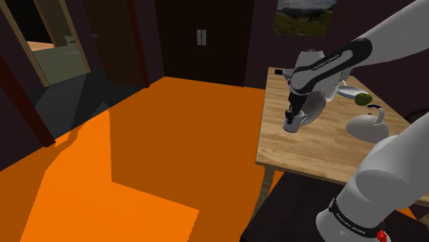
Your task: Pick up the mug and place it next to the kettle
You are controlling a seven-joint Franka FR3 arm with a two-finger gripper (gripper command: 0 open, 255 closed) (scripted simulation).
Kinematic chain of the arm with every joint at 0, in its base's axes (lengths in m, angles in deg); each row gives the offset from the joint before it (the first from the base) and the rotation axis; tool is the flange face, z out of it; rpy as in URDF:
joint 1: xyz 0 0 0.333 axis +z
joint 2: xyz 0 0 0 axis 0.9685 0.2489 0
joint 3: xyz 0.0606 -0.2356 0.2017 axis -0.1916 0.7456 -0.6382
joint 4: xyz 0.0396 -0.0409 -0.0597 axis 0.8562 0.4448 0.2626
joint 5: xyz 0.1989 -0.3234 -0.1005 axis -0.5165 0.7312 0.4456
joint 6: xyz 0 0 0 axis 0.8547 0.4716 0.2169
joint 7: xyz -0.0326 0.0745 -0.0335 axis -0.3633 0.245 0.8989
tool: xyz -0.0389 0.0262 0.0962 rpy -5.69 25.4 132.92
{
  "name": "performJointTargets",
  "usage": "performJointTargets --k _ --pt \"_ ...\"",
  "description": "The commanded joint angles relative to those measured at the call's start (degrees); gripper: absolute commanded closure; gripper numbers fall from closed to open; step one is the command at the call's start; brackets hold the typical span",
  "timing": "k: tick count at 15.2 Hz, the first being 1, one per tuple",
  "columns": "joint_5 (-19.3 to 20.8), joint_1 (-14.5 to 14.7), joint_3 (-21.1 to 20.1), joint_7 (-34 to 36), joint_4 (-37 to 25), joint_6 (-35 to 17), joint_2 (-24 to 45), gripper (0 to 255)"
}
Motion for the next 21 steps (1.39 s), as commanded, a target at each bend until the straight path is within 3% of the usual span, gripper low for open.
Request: performJointTargets --k 1,21 --pt "0.2 -0.1 -0.3 0.1 -0.6 1.7 -1.1 255" --pt "0.2 -0.4 -3.5 0.4 -10.1 19.2 -9.3 255"
